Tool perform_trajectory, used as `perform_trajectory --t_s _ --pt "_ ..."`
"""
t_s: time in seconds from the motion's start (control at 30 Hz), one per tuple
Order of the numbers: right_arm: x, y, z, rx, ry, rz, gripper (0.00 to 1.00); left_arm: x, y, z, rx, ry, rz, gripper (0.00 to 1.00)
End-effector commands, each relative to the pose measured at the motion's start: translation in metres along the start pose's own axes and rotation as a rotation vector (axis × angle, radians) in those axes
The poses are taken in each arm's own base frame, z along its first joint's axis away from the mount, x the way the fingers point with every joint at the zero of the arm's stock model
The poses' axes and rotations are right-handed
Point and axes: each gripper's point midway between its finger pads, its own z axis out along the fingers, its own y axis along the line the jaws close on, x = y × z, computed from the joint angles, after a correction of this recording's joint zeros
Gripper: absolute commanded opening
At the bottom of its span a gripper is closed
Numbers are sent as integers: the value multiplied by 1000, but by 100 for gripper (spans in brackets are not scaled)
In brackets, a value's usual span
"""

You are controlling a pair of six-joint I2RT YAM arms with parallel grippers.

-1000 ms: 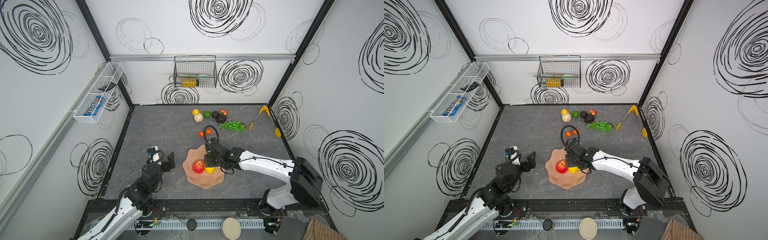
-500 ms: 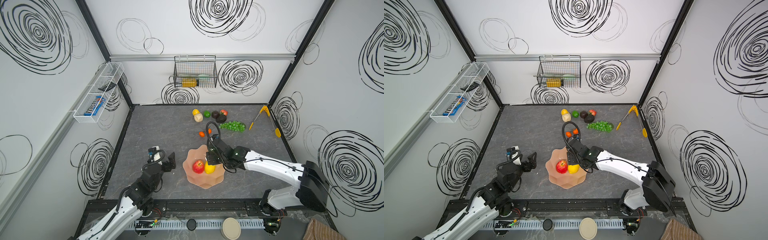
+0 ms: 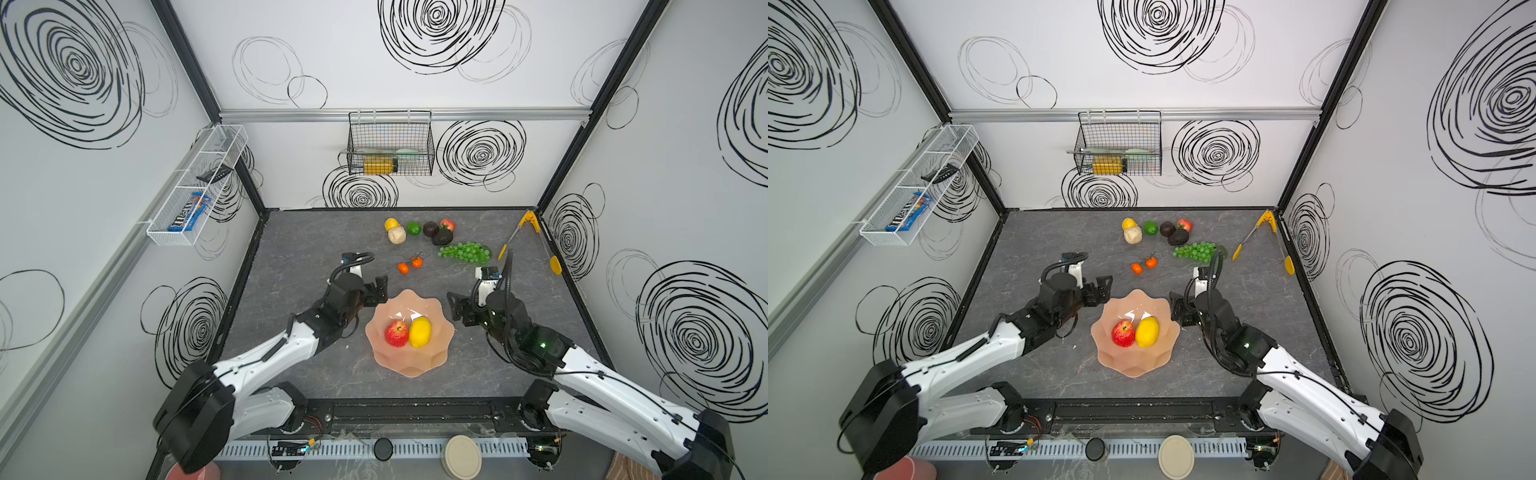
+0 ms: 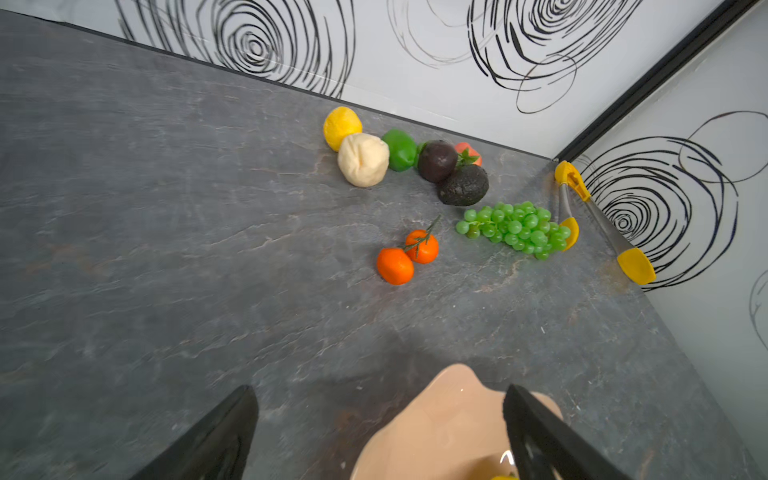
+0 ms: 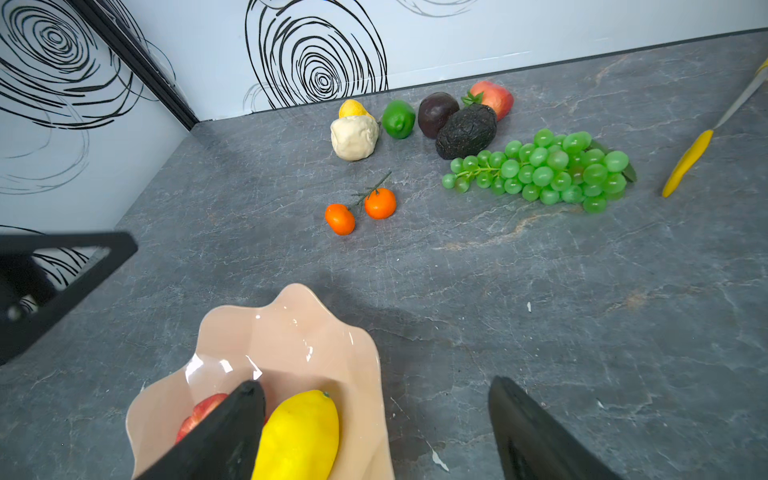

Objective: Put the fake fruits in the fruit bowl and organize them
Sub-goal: 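Reach the left gripper to the pale fruit while the right gripper withdraws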

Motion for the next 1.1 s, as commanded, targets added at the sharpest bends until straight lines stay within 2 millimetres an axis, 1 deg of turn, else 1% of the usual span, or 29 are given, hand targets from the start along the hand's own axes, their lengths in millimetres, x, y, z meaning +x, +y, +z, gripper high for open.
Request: perform_trajectory --t_s 0.0,0.13,0.23,0.3,0.37,0.43,0.5,0.7,0.93,1.07 --pt "-2 0 -3 -60 -82 33 90 -26 -28 35 97 -14 -4 96" --pt "22 -8 -2 -100 -89 52 91 -45 -31 83 85 14 -24 96" --pt "35 -12 -2 -124 -98 39 93 -50 -26 119 89 36 -59 96" --pt "40 -14 -3 -137 -111 7 95 -51 -18 140 72 53 -75 96" --pt "44 -16 -5 -145 -124 12 96 -53 -12 160 60 68 -90 96" --pt "45 -12 -6 -178 -140 7 99 -53 -7 176 44 81 -95 96" --pt "44 -10 -7 -194 -151 6 100 -52 -1 192 19 97 -101 96" --pt "44 -12 -5 -186 -150 10 100 -46 23 228 -37 124 -165 97" --pt "44 -11 -5 -191 -154 18 99 -40 28 261 -33 158 -211 100" --pt "44 -12 -4 -187 -155 23 98 -35 33 273 -52 170 -225 98"
